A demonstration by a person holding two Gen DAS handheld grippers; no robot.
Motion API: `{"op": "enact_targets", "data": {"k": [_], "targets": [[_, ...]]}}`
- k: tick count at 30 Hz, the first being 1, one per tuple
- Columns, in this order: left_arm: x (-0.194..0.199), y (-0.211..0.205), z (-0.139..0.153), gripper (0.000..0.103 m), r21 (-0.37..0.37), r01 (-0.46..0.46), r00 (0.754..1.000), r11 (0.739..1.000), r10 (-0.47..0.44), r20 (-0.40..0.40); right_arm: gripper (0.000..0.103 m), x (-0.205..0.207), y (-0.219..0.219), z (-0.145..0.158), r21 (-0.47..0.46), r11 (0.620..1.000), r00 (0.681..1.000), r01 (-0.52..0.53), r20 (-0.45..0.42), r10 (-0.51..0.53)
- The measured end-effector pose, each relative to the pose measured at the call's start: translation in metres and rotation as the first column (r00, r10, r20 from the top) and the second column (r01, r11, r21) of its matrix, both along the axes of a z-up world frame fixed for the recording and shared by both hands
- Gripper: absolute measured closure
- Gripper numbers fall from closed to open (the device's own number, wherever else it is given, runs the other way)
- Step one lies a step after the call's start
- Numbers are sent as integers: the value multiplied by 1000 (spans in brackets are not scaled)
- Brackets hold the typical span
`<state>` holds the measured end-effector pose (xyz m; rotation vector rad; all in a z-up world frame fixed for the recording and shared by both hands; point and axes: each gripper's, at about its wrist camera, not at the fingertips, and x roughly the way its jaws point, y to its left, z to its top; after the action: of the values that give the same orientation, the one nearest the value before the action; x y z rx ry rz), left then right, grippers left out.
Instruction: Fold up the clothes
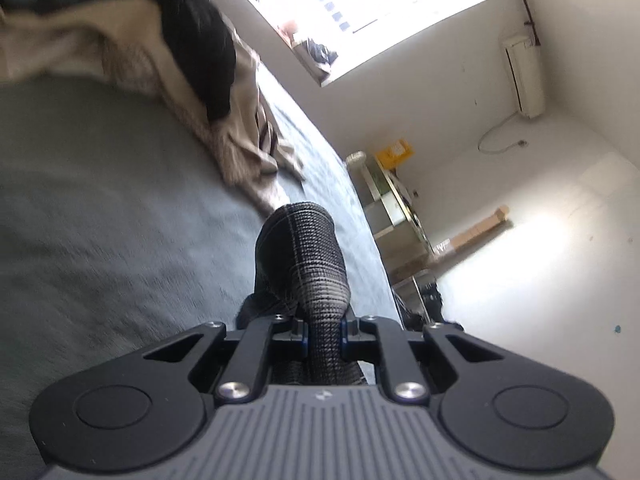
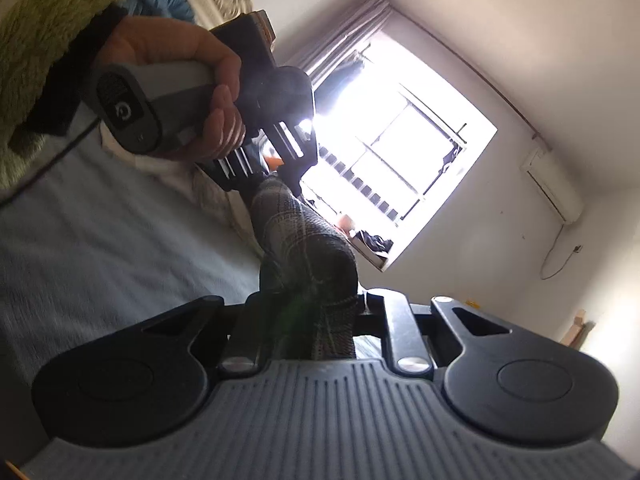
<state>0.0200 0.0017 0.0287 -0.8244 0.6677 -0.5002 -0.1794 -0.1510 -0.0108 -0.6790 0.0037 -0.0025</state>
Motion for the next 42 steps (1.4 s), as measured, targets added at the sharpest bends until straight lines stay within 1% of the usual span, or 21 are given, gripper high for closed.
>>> {"op": "enact_targets", "data": {"k": [3, 6, 9, 11, 14, 17, 19, 20, 22, 24, 26, 28, 30, 32, 33, 34, 35, 37, 39, 40, 42], "targets": [[-13, 16, 24, 89, 54, -54, 998, 997, 52, 30, 89, -1, 10, 17, 102, 993, 998, -59, 2, 59], [-29, 34, 53, 89, 132, -117, 992, 984, 109, 63, 89, -2, 19, 31, 232, 964, 991, -130, 2, 133], [-43, 46, 81, 89, 232, -170, 984, 958, 150, 101, 89, 0, 28, 43, 371, 906, 976, -205, 7, 218], [-43, 44, 98, 89, 309, -195, 980, 931, 170, 108, 89, 3, 34, 49, 458, 854, 962, -247, 14, 271], [-33, 28, 115, 89, 436, -183, 983, 881, 160, 90, 89, 8, 34, 54, 599, 748, 942, -284, 29, 335], [-16, -12, 112, 89, 542, -104, 994, 834, 104, 31, 89, 13, 15, 47, 748, 610, 932, -260, 29, 362], [-3, -48, 102, 89, 597, -32, 998, 802, 55, -22, 89, 14, -18, 32, 854, 466, 927, -231, 48, 372], [4, -71, 88, 89, 618, 15, 998, 786, 21, -51, 88, 16, -35, 23, 893, 404, 933, -199, 47, 357], [18, -119, 58, 89, 655, 110, 992, 747, -46, -113, 88, 17, -67, 3, 941, 317, 952, -120, 18, 306], [36, -168, 24, 89, 695, 196, 979, 692, -99, -178, 88, 19, -95, -21, 970, 243, 966, -18, -46, 255], [50, -218, -15, 89, 742, 277, 959, 611, -133, -248, 88, 21, -121, -44, 984, 155, 970, 89, -121, 212], [60, -252, -51, 87, 765, 332, 942, 552, -144, -305, 88, 28, -146, -67, 981, 73, 965, 180, -191, 180], [61, -271, -71, 78, 792, 355, 934, 497, -157, -320, 86, 34, -159, -85, 971, 16, 953, 240, -239, 185], [54, -286, -74, 64, 828, 354, 935, 436, -194, -298, 83, 38, -165, -97, 964, -16, 942, 265, -255, 219], [51, -290, -72, 61, 838, 361, 931, 410, -217, -295, 82, 38, -165, -101, 964, -22, 939, 266, -254, 231], [48, -292, -70, 56, 838, 369, 926, 402, -233, -297, 81, 37, -163, -103, 964, -23, 937, 264, -251, 241], [46, -293, -65, 53, 833, 377, 922, 405, -244, -299, 79, 36, -163, -104, 965, -19, 937, 262, -249, 243], [45, -286, -57, 53, 809, 395, 916, 436, -256, -309, 75, 29, -168, -105, 966, -21, 944, 256, -245, 222], [43, -276, -47, 51, 771, 413, 910, 484, -258, -326, 73, 15, -182, -105, 967, -28, 952, 253, -244, 183], [38, -266, -39, 50, 744, 423, 906, 518, -262, -332, 71, 9, -188, -105, 968, -31, 956, 251, -243, 164], [29, -247, -23, 50, 703, 420, 907, 574, -271, -321, 69, -4, -197, -98, 967, -12, 963, 253, -251, 98]]}}
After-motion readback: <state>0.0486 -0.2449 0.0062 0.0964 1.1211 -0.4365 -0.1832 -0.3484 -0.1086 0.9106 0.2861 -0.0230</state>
